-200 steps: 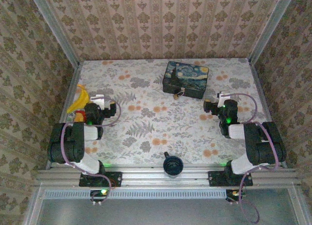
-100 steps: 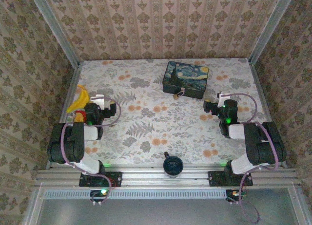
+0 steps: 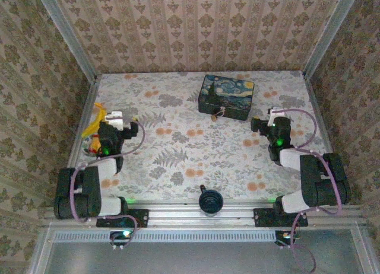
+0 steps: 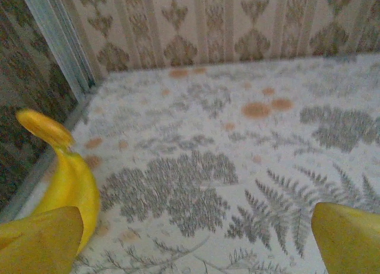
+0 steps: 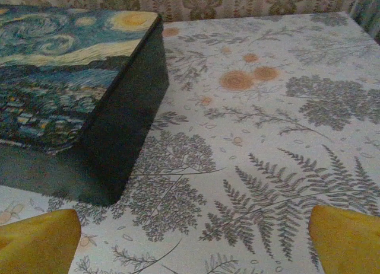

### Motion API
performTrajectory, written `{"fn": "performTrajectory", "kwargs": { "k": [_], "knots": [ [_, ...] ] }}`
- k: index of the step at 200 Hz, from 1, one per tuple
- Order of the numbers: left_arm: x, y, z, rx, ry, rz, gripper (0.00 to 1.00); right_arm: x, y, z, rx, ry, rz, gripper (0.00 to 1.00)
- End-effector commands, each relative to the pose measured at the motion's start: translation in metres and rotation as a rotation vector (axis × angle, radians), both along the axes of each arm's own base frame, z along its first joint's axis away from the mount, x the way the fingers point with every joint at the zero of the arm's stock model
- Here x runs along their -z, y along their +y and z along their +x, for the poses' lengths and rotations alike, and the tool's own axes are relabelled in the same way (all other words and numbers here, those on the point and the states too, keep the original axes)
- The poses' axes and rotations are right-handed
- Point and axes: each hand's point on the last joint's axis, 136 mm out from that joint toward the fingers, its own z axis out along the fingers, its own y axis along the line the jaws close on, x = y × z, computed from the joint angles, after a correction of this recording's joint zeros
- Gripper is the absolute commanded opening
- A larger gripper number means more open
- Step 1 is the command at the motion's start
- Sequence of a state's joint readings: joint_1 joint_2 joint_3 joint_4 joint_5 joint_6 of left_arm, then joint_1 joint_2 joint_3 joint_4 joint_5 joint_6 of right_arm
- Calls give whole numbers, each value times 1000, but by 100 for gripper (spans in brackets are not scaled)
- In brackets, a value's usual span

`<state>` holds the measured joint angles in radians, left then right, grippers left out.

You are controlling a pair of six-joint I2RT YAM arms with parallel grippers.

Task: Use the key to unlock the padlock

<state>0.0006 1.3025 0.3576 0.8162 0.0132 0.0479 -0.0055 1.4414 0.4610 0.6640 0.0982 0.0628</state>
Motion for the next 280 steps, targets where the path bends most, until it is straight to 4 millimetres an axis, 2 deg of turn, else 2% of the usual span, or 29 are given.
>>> {"fn": "performTrajectory", "kwargs": {
  "k": [1,17,39,58,101,134,179,224,254,280],
  "knots": [
    [-9,5,-15,-42,7,-44,100,-21,-12,-2,88,3,5,100],
    [-24,4,-25,-52,2,-102,100,-31,-18,-9,141,17,31,100],
    [-36,2,-39,-73,34,-179,100,-45,-17,-18,165,50,56,100],
    [-40,-13,-49,-30,77,-215,100,-57,-11,-28,181,78,48,100],
    [-12,-50,-80,-15,337,-125,100,-79,15,-49,184,157,25,100],
    [10,-41,-105,-142,520,-145,100,-88,36,-58,167,188,24,100],
    [57,-46,-123,-220,638,-319,100,-76,63,-56,134,264,100,100],
    [85,-39,-125,-276,702,-346,99,-70,80,-47,108,338,67,100],
    [101,-36,-126,-293,735,-430,94,-66,90,-41,95,360,73,100],
    [109,-32,-129,-319,761,-436,91,-65,98,-35,82,367,77,100]
  ]
}}
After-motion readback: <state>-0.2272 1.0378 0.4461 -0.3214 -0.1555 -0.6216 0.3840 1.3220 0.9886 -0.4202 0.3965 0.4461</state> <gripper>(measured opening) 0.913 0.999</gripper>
